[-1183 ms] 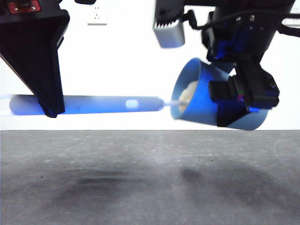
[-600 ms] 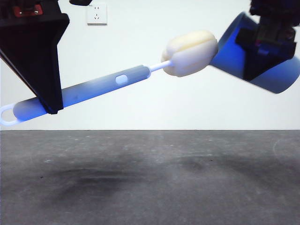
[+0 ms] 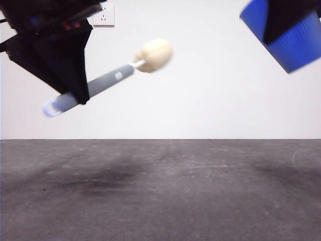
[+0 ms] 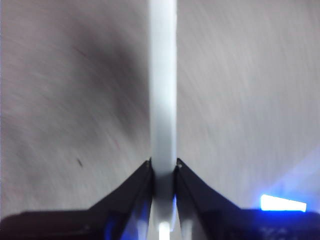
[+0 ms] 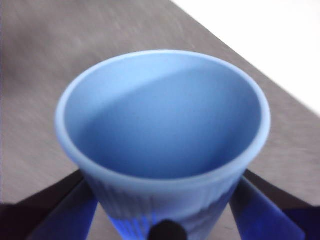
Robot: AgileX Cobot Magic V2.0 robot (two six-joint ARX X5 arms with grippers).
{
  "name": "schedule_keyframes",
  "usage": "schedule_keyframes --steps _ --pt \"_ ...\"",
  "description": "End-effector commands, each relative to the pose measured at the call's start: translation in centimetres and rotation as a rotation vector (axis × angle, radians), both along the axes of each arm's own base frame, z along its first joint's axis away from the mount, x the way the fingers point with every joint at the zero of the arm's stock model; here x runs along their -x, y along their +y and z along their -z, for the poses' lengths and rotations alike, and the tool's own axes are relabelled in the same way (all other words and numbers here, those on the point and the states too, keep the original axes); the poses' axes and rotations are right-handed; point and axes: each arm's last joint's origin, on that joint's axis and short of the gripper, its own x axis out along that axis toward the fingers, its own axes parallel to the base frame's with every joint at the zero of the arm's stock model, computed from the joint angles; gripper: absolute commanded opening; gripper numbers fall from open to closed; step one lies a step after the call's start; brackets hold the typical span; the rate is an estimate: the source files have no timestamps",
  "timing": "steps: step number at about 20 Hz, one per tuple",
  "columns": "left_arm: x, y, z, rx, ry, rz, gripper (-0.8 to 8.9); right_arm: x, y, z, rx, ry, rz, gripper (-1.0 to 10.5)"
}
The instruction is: Pick up the cup brush,pick up the cup,insert the brush into the cup,clean the cup,put the cup brush back,put the cup back to the fixed position on the table
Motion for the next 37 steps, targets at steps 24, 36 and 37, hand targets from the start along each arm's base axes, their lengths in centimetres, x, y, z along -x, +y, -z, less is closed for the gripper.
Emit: schedule_keyframes --steps 24,36,37 --pt "-9.0 -0.3 11.6 -0.003 0.205 -0.367 0.11 1.0 -0.2 -1.4 -0.385 0.035 -0.058 -0.2" --pt "-8.0 0.2 8.9 0.02 0.181 -0.317 2.6 0.1 0.6 -0.7 -0.408 0.065 -0.051 -0.2" --pt "-7.6 0.4 8.0 0.022 0.164 -0.302 2.6 -0.3 1.1 -0.3 -0.413 0.071 -0.061 -0.2"
